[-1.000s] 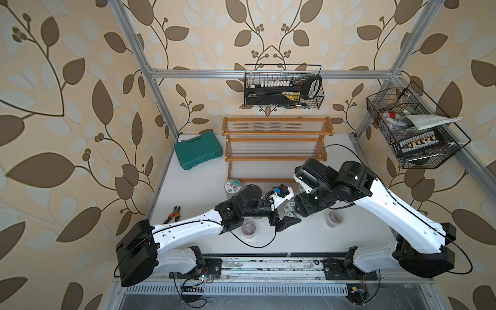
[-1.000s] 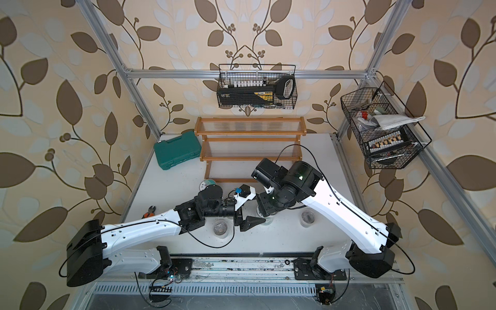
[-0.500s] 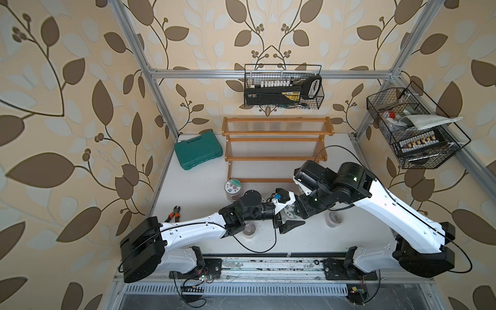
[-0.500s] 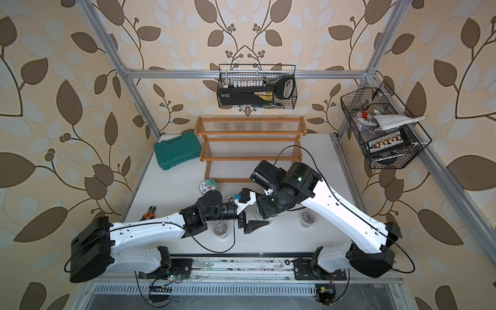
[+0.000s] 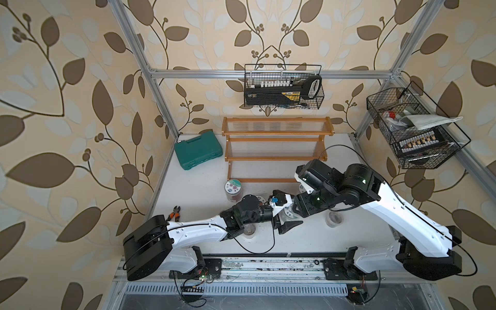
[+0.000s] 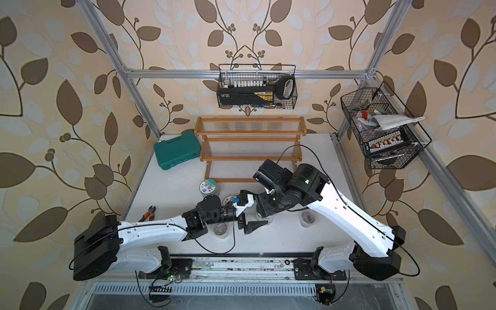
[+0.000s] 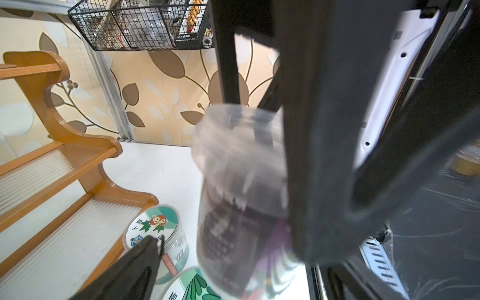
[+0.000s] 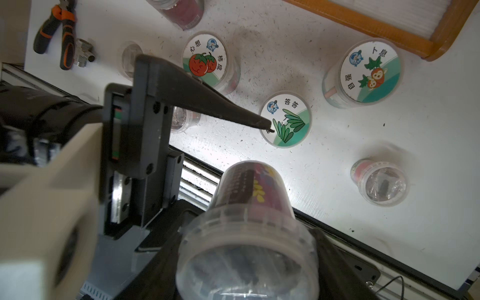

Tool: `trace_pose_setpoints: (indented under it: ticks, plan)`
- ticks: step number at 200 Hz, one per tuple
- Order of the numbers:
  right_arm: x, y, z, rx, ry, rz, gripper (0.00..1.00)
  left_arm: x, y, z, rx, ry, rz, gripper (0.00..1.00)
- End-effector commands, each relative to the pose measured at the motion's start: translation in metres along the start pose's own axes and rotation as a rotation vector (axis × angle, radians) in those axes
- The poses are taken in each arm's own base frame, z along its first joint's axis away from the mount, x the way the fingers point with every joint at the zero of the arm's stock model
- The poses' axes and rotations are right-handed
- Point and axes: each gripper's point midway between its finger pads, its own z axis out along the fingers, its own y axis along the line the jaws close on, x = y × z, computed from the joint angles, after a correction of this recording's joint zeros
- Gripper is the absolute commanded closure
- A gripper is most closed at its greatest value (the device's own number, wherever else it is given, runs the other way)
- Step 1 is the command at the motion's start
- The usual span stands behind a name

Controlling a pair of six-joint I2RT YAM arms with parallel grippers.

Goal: Place the seed container on the shelf
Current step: Pick up the seed jar at the center of the board.

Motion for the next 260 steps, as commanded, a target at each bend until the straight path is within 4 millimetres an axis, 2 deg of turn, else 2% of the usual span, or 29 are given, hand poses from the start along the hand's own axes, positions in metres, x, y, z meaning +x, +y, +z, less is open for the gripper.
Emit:
trace_pose_setpoints:
  ticks: [1,47,185,242,260]
  plan:
    - [-0.014,0.010,-0.007,-0.049,-0.071,0.062,0.41,-0.025,0.006,0.001,-0.065,-0.092,0.059,0.02]
    - [-0.019,0.015,0.000,-0.068,-0.086,0.129,0.41,-0.035,0.024,-0.005,-0.198,-0.134,0.139,0.02]
    - [-0.019,0.000,0.027,0.003,-0.038,0.169,0.42,-0.043,0.022,-0.011,-0.198,-0.156,0.162,0.05]
    - [-0.019,0.000,0.032,-0.014,-0.034,0.176,0.41,-0.042,0.024,-0.010,-0.202,-0.154,0.153,0.16]
    - [-0.019,0.001,0.033,-0.016,-0.032,0.174,0.40,-0.043,0.022,-0.008,-0.189,-0.154,0.152,0.27]
